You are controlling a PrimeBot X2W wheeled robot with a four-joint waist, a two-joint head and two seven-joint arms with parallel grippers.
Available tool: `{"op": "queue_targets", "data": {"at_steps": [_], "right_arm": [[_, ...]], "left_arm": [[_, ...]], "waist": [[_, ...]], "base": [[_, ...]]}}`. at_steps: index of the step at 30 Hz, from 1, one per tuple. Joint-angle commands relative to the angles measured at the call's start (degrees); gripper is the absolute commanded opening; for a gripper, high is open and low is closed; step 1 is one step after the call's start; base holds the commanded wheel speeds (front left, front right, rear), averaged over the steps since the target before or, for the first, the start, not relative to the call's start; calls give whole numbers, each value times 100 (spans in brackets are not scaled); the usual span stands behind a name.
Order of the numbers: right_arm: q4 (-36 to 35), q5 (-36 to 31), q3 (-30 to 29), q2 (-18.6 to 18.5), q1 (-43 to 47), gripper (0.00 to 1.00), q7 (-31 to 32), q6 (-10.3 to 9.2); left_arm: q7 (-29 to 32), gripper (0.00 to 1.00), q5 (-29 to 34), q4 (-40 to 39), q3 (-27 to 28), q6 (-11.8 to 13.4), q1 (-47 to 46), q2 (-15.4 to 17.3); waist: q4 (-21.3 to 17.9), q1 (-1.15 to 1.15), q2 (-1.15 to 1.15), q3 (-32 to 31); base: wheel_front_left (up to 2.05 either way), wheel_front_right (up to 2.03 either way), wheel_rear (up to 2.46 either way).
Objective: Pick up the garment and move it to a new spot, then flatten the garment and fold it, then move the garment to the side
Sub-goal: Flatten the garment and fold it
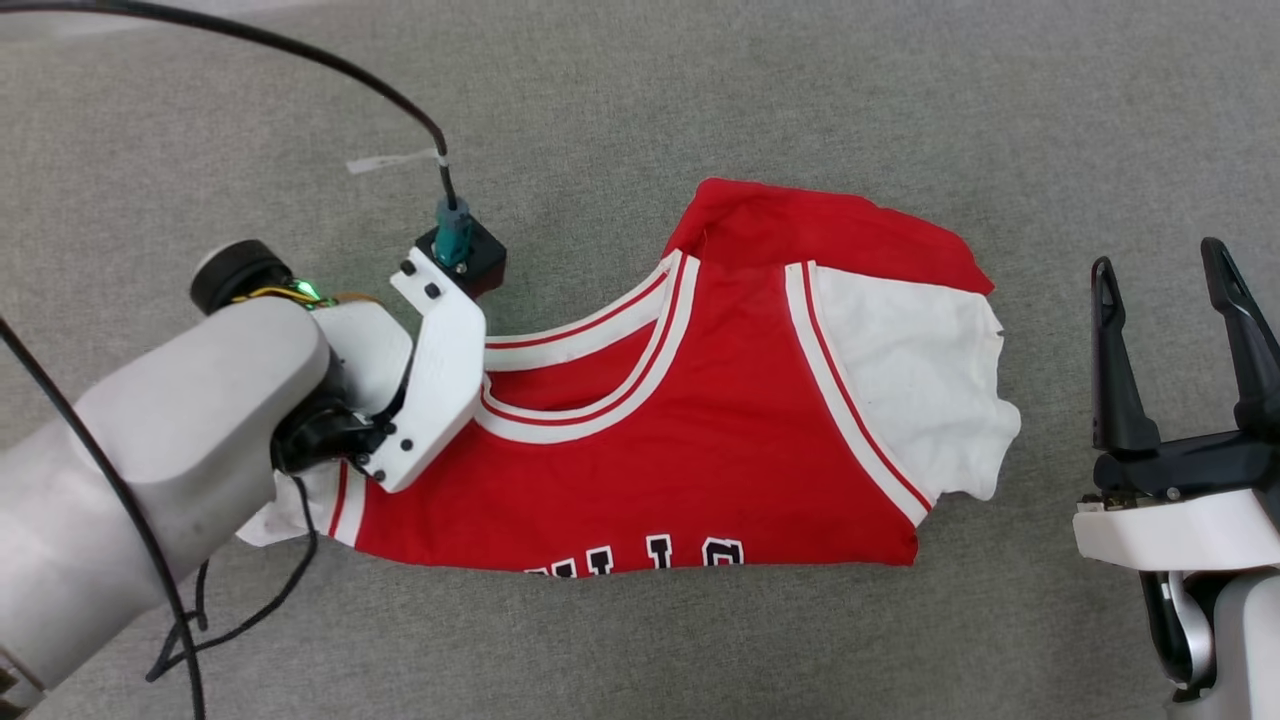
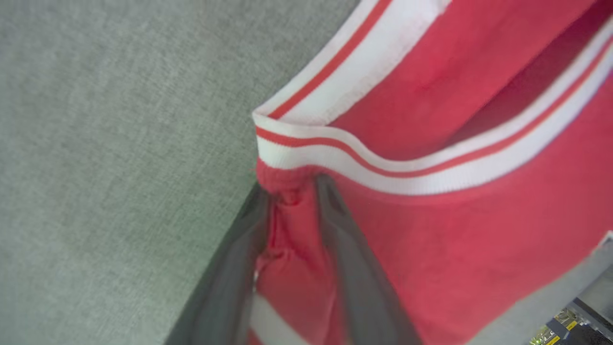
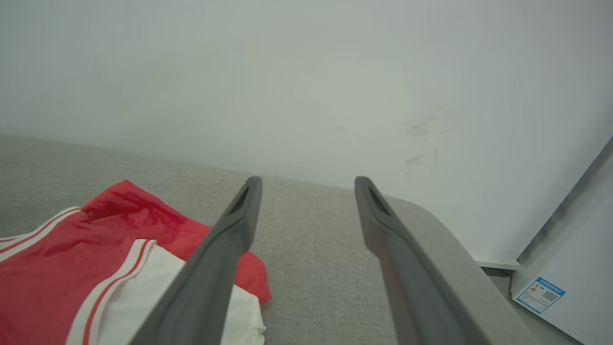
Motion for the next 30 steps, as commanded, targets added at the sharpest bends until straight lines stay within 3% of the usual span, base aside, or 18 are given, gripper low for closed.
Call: {"op": "queue_targets", "data": {"at_steps": [1, 11, 19, 25, 30], "right_arm": [[-9, 0, -10, 28, 5, 100, -11, -4], [-99, 36, 39, 13, 29, 100, -11, -4], [-162, 69, 156, 127, -188, 100, -11, -4], [-146, 77, 161, 211, -276, 100, -11, -4], [-109, 44, 128, 245, -280, 100, -11, -4]], "left_arm": [[-231, 0, -73, 35, -122, -12, 152, -122], [-1554, 0, -64, -14, 48, -8, -829, -23], [-2497, 0, 291, 790, 4, -8, -1133, -405], [-2623, 0, 251, 1477, -59, -8, -927, -648], [-2301, 0, 180, 1734, -125, -10, -599, -773]], "waist": [[28, 0, 0, -61], [-68, 0, 0, -67], [-416, 0, 0, 321], [-615, 0, 0, 531], [-628, 0, 0, 546]], "base": [[0, 0, 0], [0, 0, 0], [0, 0, 0], [0, 0, 0], [0, 0, 0]]}}
